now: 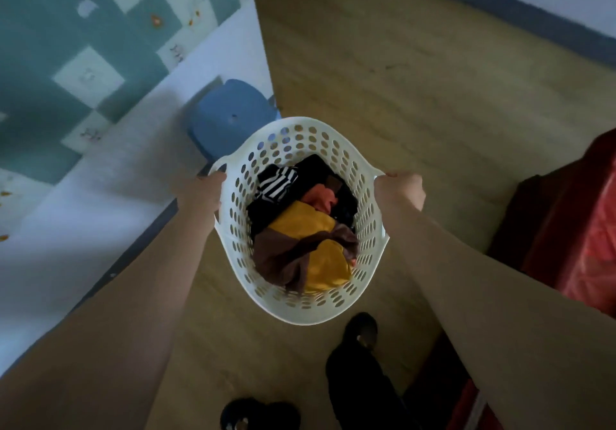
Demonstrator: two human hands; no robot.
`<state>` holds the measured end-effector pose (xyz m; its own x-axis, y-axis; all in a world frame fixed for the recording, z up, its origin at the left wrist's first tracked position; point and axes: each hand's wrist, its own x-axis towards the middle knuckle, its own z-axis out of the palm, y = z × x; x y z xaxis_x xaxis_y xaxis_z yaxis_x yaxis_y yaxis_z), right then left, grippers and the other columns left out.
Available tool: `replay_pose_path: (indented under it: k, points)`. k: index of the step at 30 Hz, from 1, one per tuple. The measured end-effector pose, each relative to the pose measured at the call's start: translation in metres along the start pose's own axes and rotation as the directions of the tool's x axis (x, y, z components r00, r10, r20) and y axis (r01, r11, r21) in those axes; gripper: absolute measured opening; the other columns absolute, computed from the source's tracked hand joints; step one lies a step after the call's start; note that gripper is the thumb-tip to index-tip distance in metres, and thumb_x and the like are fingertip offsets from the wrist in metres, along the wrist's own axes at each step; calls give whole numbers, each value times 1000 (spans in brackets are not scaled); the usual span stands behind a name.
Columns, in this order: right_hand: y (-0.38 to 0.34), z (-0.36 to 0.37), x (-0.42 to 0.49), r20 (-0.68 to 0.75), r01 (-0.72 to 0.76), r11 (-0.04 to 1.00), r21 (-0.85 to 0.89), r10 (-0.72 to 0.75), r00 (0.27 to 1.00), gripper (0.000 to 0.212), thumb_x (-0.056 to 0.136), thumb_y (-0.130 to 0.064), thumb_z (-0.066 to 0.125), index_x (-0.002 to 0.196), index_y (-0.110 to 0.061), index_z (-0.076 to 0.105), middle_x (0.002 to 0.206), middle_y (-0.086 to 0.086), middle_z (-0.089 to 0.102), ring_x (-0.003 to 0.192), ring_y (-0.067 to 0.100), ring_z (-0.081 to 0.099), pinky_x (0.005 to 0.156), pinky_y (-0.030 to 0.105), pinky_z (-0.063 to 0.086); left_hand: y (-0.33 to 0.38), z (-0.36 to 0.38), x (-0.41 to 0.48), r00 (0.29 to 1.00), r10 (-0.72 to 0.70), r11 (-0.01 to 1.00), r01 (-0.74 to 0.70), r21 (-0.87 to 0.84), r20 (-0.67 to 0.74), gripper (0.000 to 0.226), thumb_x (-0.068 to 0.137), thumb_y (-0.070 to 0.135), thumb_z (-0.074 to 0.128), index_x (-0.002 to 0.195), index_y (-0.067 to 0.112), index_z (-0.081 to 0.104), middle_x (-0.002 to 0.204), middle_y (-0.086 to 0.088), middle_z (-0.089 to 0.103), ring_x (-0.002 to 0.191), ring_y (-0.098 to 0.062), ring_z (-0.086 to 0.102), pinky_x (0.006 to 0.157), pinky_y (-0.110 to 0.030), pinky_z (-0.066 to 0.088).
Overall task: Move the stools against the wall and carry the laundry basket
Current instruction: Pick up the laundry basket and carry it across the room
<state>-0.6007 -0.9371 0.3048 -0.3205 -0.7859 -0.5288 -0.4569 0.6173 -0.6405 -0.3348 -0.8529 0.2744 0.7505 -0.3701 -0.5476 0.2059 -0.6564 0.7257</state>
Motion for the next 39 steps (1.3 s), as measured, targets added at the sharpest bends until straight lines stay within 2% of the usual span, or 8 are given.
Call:
replay_pose_path:
  k: [10, 13, 16, 21, 28, 30, 32, 39]
  points:
    - [-52, -128, 134, -152, -22, 991, 136, 42, 988, 27, 67, -2, 41, 49, -23, 42, 51, -4, 42, 43, 17, 35, 38, 16, 27, 135, 178, -36, 978, 101, 988, -119, 93, 185, 27, 61, 28, 71, 71, 8, 57, 64, -6, 51, 63, -21, 53, 63, -34, 43]
    - [-69, -162, 181, -176, 10, 981, 191, 25, 984, 35, 75, -5, 45, 94, -27, 65, 81, -5, 60, 58, 18, 54, 43, 18, 38, 186, 242, -36, 961, 111, 979, -150, 138, 255, 36, 55, 31, 72, 77, 5, 62, 60, -7, 56, 58, -23, 57, 65, -33, 50]
    - [-91, -185, 227, -228, 6, 969, 246, 52, 972, 55, 78, -6, 48, 130, -25, 51, 109, 4, 67, 71, 20, 58, 52, 27, 44, 233, 302, -34, 945, 113, 976, -164, 145, 308, 23, 64, 28, 72, 69, 10, 58, 60, -4, 53, 55, -18, 52, 61, -29, 49]
    - [-132, -218, 307, -311, -22, 950, 311, 124, 942, 51, 79, -6, 50, 126, -25, 54, 114, 6, 66, 77, 20, 64, 66, 32, 55, 307, 408, -21, 880, 92, 958, -205, 199, 465, 17, 86, 23, 57, 73, 13, 52, 68, 0, 41, 59, -12, 40, 53, -25, 36]
    - [-183, -272, 417, -366, -108, 894, 435, 285, 886, 46, 80, -8, 51, 122, -24, 57, 107, 9, 66, 83, 23, 67, 78, 39, 59, 412, 555, -12, 830, 106, 887, -328, 325, 548, 22, 83, 28, 61, 70, 14, 50, 64, -2, 39, 54, -13, 39, 51, -25, 36]
    - [-192, -290, 445, -372, -102, 878, 467, 300, 879, 43, 81, -9, 52, 121, -24, 57, 106, 8, 67, 80, 22, 67, 73, 37, 59, 436, 595, -16, 821, 129, 867, -366, 338, 557, 19, 81, 27, 63, 91, 11, 64, 63, -2, 41, 53, -14, 41, 50, -26, 37]
    - [-200, -310, 477, -374, -88, 870, 486, 298, 878, 42, 82, -8, 53, 120, -24, 57, 104, 8, 68, 71, 18, 63, 56, 31, 52, 459, 639, -22, 808, 140, 859, -386, 336, 572, 49, 79, 26, 65, 119, -2, 62, 62, -2, 42, 52, -15, 42, 51, -27, 39]
    - [-217, -409, 613, -391, -80, 820, 567, 354, 850, 39, 82, -9, 53, 117, -25, 58, 85, 6, 69, 55, 16, 53, 46, 26, 37, 525, 817, -60, 773, 209, 834, -460, 303, 600, 43, 73, 22, 70, 110, 0, 64, 67, -3, 49, 56, -15, 47, 51, -26, 42]
